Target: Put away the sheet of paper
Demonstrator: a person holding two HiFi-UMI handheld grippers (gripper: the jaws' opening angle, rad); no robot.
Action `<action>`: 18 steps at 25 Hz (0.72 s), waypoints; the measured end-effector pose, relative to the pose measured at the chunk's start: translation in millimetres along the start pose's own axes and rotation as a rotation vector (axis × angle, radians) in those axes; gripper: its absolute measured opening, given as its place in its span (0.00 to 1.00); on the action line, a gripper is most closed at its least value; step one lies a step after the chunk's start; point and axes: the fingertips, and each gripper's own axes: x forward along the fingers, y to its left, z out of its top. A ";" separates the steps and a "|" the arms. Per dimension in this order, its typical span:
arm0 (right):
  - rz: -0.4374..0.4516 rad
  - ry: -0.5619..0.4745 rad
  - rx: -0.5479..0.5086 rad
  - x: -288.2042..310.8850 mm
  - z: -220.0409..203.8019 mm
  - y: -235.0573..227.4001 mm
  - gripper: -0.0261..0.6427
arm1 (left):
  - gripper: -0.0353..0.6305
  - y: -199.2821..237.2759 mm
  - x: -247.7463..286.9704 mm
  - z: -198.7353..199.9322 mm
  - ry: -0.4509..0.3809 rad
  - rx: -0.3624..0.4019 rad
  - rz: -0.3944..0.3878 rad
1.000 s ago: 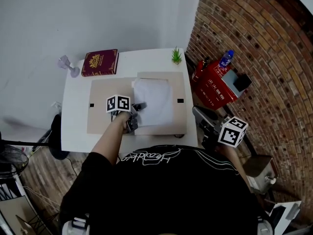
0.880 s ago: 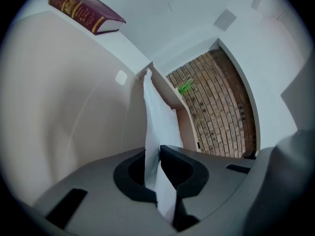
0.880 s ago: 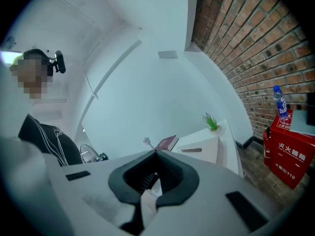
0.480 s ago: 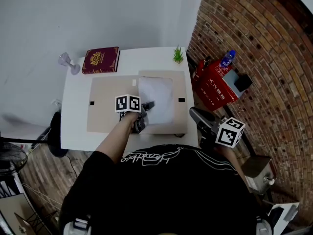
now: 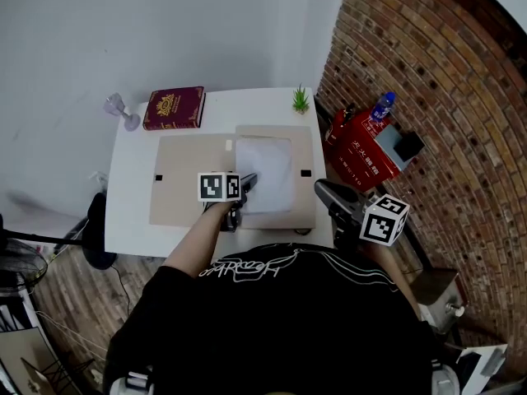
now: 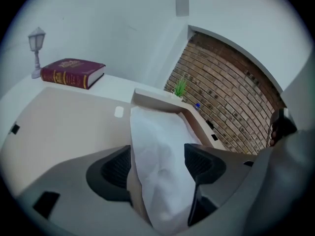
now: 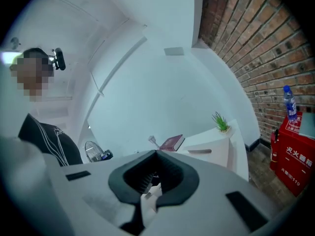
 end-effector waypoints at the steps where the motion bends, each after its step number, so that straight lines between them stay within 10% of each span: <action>1: 0.001 0.001 -0.012 0.8 1.4 0.8 0.04 | 0.57 0.9 -4.9 3.0 -0.012 -0.004 -0.008; 9: 0.019 0.016 -0.071 4.6 6.9 5.6 0.04 | 0.54 -30.0 -59.5 27.3 -0.141 0.095 -0.126; 15: -0.006 0.028 -0.083 2.0 5.4 -0.8 0.04 | 0.16 -93.6 -113.0 50.2 -0.269 0.184 -0.295; 18: -0.012 0.034 -0.113 1.3 7.4 0.1 0.04 | 0.13 -132.0 -138.6 54.2 -0.291 0.225 -0.413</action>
